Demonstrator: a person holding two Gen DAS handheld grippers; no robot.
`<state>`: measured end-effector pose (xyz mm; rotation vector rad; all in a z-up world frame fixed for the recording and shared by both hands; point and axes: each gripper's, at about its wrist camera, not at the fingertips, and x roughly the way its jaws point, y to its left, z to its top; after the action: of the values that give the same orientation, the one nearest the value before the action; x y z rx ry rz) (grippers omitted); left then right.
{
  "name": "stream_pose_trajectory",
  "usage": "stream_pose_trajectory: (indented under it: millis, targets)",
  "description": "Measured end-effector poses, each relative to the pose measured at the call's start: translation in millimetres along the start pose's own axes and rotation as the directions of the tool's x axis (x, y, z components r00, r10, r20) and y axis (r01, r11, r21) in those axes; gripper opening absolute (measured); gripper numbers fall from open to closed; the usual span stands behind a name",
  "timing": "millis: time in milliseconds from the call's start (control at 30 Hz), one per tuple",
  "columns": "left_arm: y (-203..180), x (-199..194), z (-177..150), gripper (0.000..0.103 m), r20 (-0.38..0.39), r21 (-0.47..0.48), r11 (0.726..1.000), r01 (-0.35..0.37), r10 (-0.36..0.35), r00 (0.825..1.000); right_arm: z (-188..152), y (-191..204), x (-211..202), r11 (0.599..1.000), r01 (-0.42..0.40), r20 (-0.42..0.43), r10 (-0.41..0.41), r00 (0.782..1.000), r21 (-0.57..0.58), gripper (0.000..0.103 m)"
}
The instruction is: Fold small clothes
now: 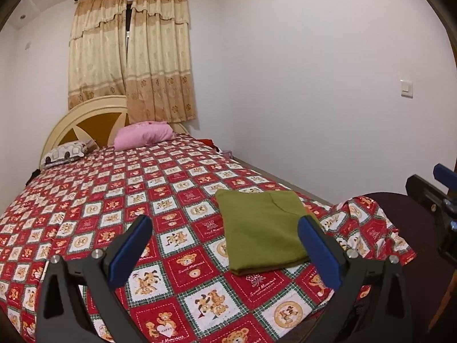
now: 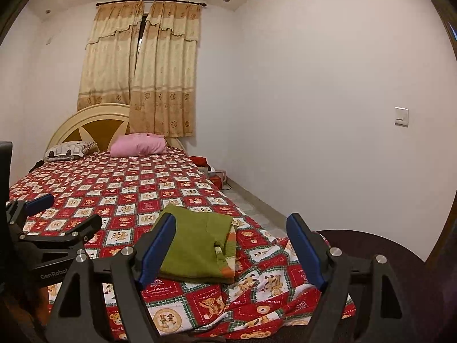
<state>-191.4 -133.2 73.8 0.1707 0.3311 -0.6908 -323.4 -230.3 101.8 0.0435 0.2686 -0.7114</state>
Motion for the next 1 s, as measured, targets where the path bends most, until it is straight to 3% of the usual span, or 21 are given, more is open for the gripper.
stream_pose_trajectory:
  millis: [1000]
  targets:
    - [-8, 1, -4, 0.103, -0.023, 0.025, 1.0, 0.001, -0.001, 1.0, -7, 12, 5, 0.999, -0.013, -0.027, 0.012, 1.0, -0.047, 0.081]
